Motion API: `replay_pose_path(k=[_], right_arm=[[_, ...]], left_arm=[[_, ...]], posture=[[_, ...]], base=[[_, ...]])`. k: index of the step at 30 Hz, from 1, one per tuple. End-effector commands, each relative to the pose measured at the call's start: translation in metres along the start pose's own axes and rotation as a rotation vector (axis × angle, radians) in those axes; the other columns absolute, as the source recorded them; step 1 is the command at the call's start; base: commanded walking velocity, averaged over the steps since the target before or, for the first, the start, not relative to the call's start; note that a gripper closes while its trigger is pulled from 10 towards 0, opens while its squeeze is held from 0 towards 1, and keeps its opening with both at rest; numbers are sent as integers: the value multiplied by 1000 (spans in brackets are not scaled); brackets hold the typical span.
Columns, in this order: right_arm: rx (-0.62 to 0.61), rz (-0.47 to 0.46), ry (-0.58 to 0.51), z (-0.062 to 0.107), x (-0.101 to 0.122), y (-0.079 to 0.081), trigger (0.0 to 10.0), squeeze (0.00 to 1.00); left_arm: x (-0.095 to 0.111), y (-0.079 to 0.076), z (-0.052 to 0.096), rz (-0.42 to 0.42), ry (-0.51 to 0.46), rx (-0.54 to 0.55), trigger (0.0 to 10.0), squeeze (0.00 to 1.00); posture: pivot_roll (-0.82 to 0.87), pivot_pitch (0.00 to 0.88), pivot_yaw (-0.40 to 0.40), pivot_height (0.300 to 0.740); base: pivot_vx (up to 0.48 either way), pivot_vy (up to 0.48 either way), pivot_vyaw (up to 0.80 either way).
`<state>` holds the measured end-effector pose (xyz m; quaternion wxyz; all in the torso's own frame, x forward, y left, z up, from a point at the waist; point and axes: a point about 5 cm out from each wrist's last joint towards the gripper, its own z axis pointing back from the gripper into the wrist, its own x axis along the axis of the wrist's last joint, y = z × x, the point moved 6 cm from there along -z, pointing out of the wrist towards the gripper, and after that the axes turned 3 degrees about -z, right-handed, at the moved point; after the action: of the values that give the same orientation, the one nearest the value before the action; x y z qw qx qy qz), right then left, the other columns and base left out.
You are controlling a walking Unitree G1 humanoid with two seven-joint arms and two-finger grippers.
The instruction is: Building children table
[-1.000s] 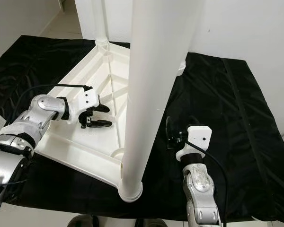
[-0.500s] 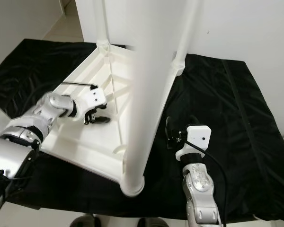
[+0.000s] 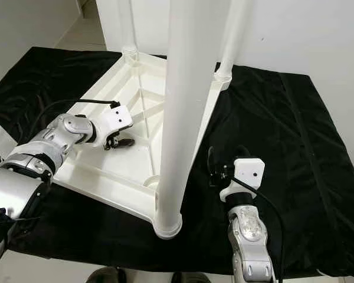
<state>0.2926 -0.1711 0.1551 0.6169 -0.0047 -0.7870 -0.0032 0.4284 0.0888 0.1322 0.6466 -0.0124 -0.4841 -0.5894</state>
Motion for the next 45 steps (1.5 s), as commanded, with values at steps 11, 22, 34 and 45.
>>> replay_pose_path(k=[11, 22, 34, 45], right_arm=[[-20, 12, 27, 3, -4, -5, 10000, 0], [-28, 15, 27, 4, -4, -5, 10000, 0], [-40, 43, 20, 3, -2, -12, 10000, 0], [-32, 59, -9, -7, 6, -16, 10000, 0]], left_arm=[[14, -8, -1, 18, -85, -74, 10000, 0], [5, -4, -3, -51, 6, -43, 10000, 0], [1, -3, -1, 4, 4, -41, 0, 0], [-10, 2, 7, 7, 25, -22, 0, 0]], posture=[[-8, 91, 8, 740], [-13, 97, 20, 740], [-45, 75, 24, 740], [-35, 49, 16, 740]], base=[[0, 0, 0], [0, 0, 0], [0, 0, 0], [0, 0, 0]])
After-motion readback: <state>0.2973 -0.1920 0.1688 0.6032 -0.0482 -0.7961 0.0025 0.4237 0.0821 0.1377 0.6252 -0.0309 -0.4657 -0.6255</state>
